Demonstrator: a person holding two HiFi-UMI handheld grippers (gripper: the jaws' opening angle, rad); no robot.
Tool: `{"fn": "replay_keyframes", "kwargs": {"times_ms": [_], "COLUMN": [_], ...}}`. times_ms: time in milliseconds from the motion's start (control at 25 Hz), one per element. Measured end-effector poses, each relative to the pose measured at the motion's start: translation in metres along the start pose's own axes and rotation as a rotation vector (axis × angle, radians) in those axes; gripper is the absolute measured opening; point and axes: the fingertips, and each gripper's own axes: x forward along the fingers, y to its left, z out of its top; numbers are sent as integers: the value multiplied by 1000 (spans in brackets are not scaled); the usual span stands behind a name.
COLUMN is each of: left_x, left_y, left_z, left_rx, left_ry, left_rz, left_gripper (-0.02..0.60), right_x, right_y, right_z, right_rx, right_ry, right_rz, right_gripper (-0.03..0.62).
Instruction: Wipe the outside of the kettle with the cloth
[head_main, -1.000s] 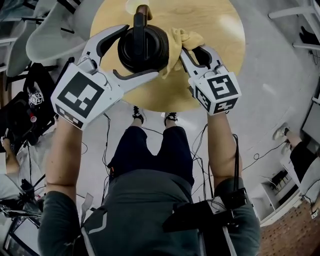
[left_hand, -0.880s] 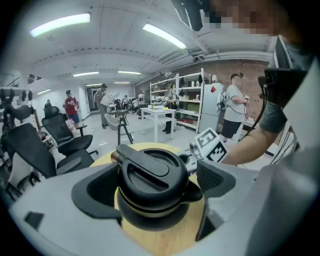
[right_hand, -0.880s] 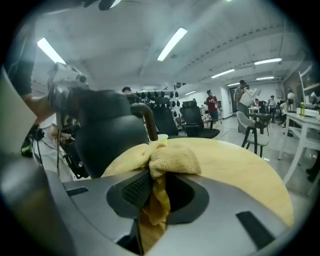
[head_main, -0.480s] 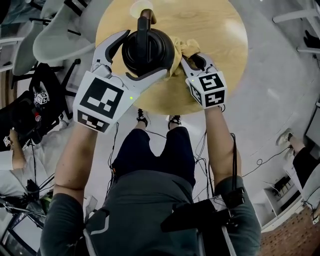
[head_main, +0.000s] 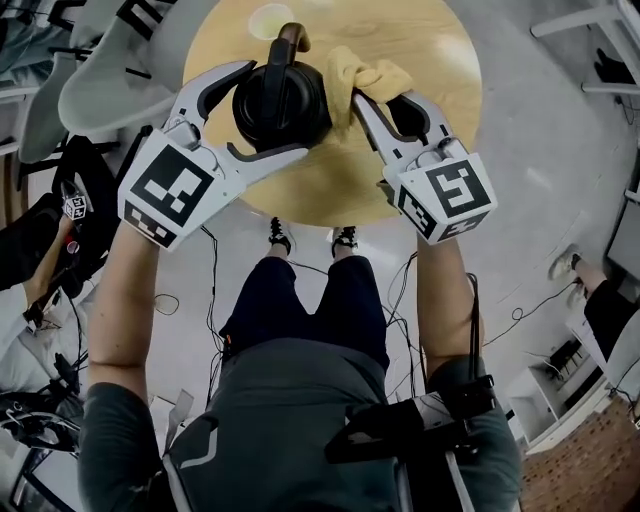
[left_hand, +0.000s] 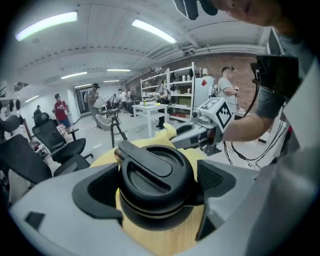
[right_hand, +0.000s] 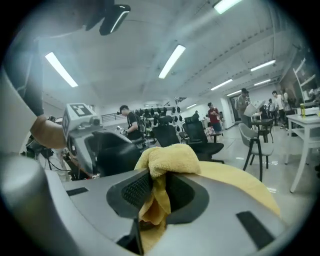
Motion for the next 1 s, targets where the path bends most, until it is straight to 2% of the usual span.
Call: {"fn": "replay_keyframes", "kwargs": {"times_ms": [40,160,240,320,440,560,880,1000], "left_x": [-1,0,4,7,6,5,5,5], "left_y": [-4,-20,-23,-18,-13,-12,-12,-13], "left_z": [0,-1,0,2,4,4,2,2], "left_rx": [39,224,279,265,223,169,208,218], "left_ry": [5,30,59,62,21,-10,24,22], "left_rz": [-33,-162,-206,-228,-264,-264,-311,-325], "left_gripper": [483,483,483,483,483,483,485,485], "right_x": [0,5,7,7,8,10,34,39], "right_y": [6,21,21,16,11,-1,-20,-21], "right_z": [12,38,40,33,9,-13,-111,-133], "right_rx": [-13,-49,-67,-59,-4,47,33,-9], "right_ry": [-21,-59,-58,-46,-28,-17,211,272], "right_rz": [17,57,55,44,36,9,-50,-58], "right_gripper": [95,95,95,95,95,94,94,92]}}
